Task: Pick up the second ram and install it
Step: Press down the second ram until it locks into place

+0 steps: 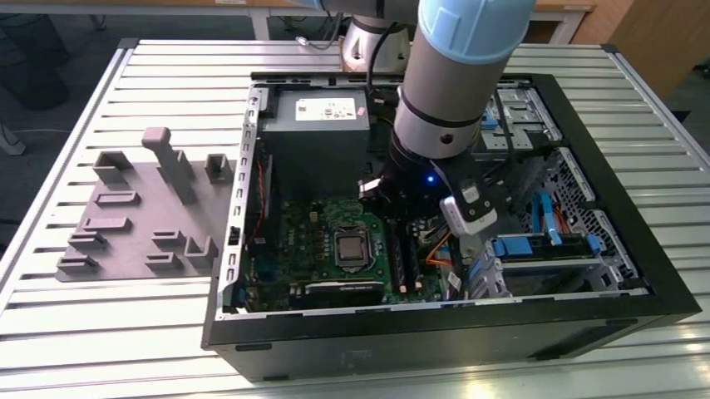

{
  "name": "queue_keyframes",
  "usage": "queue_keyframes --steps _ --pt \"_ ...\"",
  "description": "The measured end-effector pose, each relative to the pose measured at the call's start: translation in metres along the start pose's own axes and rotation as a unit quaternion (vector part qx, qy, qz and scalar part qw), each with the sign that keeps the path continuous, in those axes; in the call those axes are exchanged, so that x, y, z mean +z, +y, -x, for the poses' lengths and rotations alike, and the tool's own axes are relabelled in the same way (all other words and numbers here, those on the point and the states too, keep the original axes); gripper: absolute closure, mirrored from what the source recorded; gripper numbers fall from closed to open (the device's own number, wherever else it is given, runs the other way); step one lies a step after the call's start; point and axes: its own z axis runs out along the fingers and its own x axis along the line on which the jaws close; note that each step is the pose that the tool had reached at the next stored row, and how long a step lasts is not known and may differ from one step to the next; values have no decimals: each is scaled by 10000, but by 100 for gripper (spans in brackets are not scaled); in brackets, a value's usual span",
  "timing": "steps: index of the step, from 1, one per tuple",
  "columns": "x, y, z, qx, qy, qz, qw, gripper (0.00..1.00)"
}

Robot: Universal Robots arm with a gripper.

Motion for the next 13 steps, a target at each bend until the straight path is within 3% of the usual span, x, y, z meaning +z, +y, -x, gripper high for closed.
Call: queue_keyframes --steps 8,10,13 --pt "33 3 2 0 1 -2 10000 89" --pt "-2 6 1 -1 -5 21 10000 89" --pt "-147 1 -7 0 0 10 10000 89"
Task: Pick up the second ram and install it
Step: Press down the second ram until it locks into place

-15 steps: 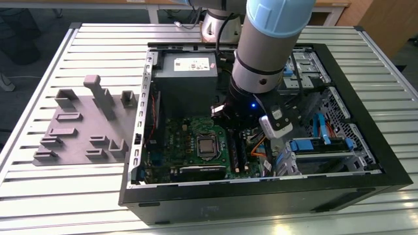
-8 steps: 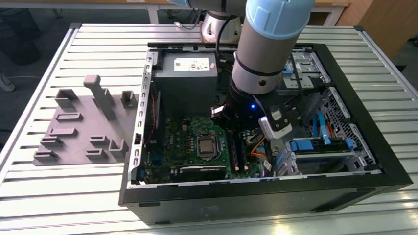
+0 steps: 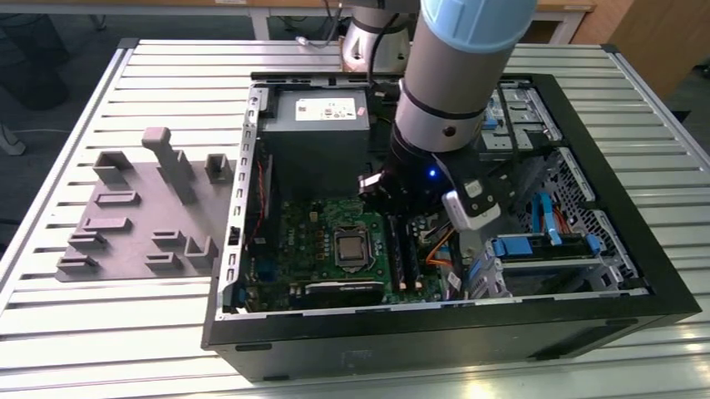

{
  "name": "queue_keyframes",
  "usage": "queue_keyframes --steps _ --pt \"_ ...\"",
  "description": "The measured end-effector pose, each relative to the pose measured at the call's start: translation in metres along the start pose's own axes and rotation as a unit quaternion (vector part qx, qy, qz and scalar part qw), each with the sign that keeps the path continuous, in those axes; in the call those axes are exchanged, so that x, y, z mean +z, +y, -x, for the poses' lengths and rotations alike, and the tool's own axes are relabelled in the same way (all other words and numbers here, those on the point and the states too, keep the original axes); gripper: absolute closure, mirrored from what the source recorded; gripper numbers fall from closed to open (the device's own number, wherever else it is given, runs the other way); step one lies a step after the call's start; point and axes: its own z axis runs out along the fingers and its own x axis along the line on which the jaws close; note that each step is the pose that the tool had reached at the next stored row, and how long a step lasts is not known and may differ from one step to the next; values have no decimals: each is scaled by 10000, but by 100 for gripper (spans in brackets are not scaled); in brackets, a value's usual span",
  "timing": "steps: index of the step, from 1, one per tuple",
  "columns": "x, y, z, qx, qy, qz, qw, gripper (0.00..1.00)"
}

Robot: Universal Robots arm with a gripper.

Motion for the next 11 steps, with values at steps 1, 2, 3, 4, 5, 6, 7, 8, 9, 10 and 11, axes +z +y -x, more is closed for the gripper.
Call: queue_keyframes --steps 1,2,3,4,5,6,7,8,9,10,11 --pt "-42 0 -2 0 0 2 10000 89" --pt "-80 0 -4 0 0 3 10000 89" --pt "-112 0 -5 0 0 3 10000 89" --pt "-130 -1 -6 0 0 4 10000 89" --pt "-137 -1 -7 0 0 4 10000 89" --pt "-137 0 -7 0 0 5 10000 89" --pt "-137 0 -7 0 0 5 10000 89" --pt "-139 -1 -7 0 0 4 10000 89" --pt "-140 -1 -7 0 0 4 10000 89" --pt "-141 -1 -7 0 0 4 10000 89" --pt "-141 -1 -7 0 0 4 10000 89"
